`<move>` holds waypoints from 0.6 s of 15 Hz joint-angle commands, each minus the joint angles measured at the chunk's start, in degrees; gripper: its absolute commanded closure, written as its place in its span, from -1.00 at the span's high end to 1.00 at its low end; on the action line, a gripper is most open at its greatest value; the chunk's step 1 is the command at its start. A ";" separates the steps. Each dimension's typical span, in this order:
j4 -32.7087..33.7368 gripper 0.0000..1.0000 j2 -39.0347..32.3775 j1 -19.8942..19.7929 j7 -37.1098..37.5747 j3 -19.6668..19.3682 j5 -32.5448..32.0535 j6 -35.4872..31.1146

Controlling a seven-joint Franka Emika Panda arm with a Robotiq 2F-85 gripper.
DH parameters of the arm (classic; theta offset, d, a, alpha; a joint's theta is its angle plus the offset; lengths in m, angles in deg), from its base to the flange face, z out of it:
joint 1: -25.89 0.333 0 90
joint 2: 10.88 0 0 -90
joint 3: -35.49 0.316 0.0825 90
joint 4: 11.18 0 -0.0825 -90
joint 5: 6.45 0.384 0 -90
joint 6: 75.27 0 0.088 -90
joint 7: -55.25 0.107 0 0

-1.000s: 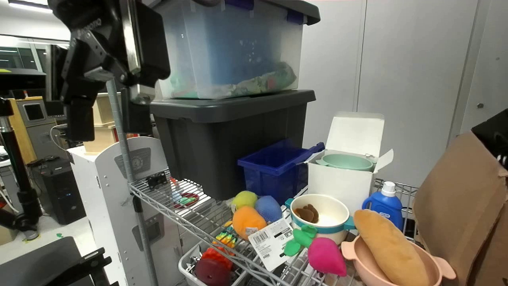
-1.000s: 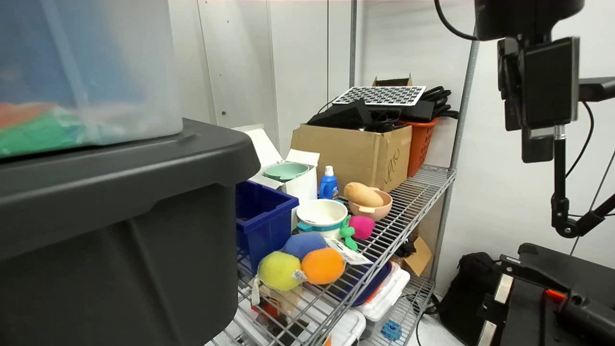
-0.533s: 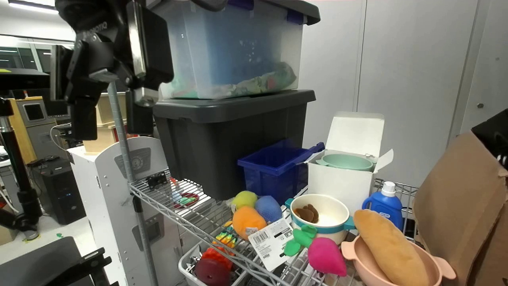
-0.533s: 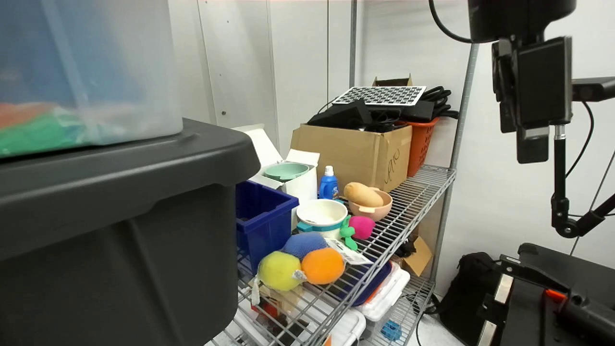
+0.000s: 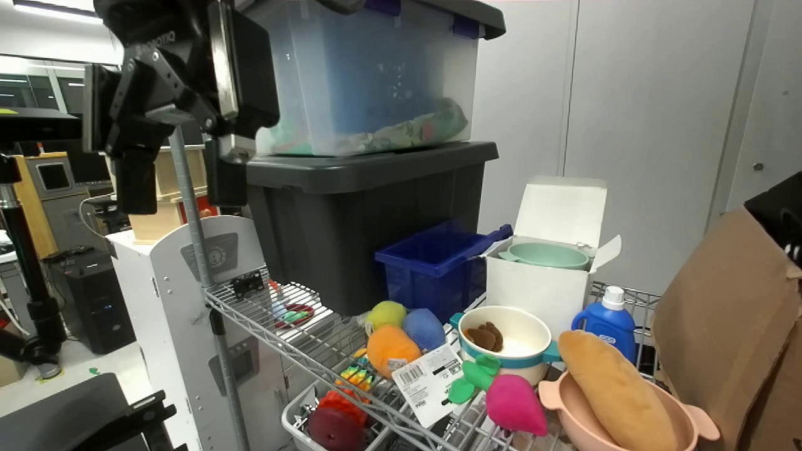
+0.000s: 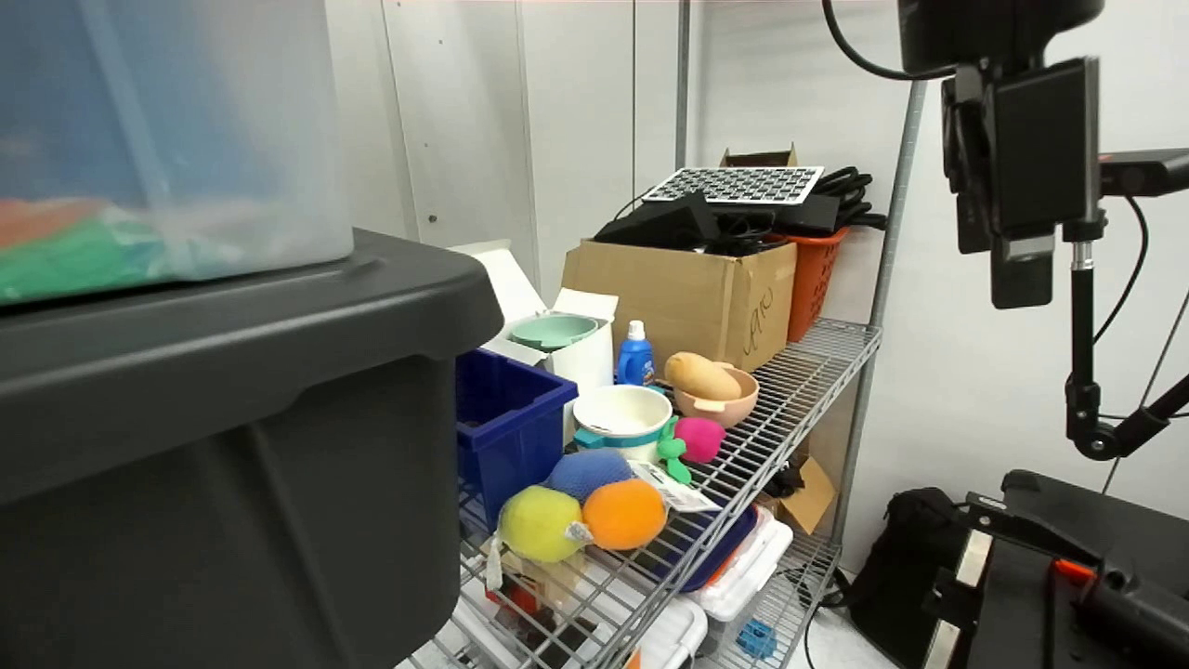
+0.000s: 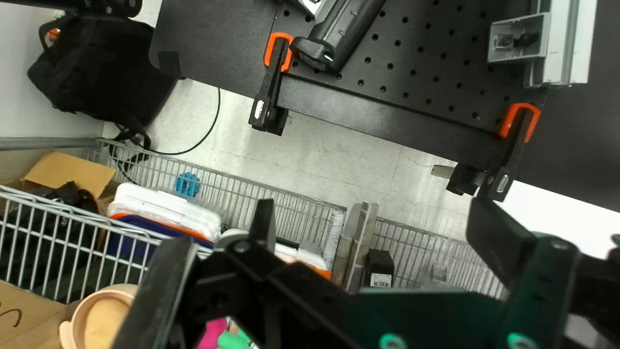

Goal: Put the brown doll in the blue trailer

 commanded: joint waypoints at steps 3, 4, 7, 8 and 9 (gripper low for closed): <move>1.82 1.00 -0.42 0.63 -1.82 -0.80 1.28 2.11; 1.83 1.00 -0.33 0.66 -2.09 -0.92 1.60 2.08; 1.83 1.00 0.10 0.97 -4.18 -1.91 6.17 0.96; 1.81 1.00 0.18 1.04 -4.92 -2.21 8.01 0.57; 1.80 1.00 0.28 1.07 -5.41 -2.42 9.49 0.25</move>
